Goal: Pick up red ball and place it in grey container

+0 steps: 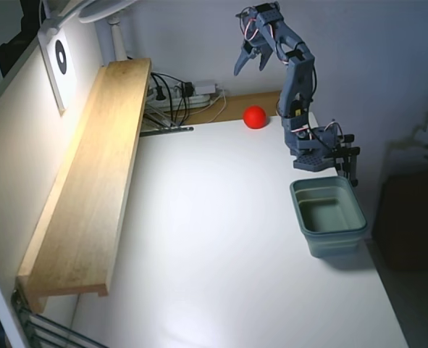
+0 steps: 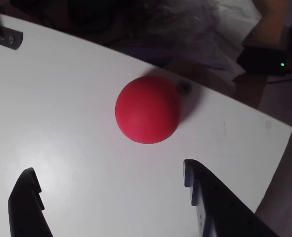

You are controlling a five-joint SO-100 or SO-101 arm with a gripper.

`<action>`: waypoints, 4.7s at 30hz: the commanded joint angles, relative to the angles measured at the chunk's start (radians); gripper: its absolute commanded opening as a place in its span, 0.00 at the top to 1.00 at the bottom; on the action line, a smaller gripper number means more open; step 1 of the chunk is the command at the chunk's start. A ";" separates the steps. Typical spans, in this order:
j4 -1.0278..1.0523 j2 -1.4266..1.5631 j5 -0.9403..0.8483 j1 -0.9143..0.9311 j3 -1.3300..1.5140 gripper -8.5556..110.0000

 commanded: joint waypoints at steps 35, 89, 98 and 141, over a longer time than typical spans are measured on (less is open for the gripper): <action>-0.692 0.222 0.003 0.023 0.857 0.61; -0.871 -0.132 0.003 0.057 0.681 0.61; -0.841 0.009 0.003 0.057 0.792 0.61; -0.863 -0.085 0.003 0.057 0.721 0.61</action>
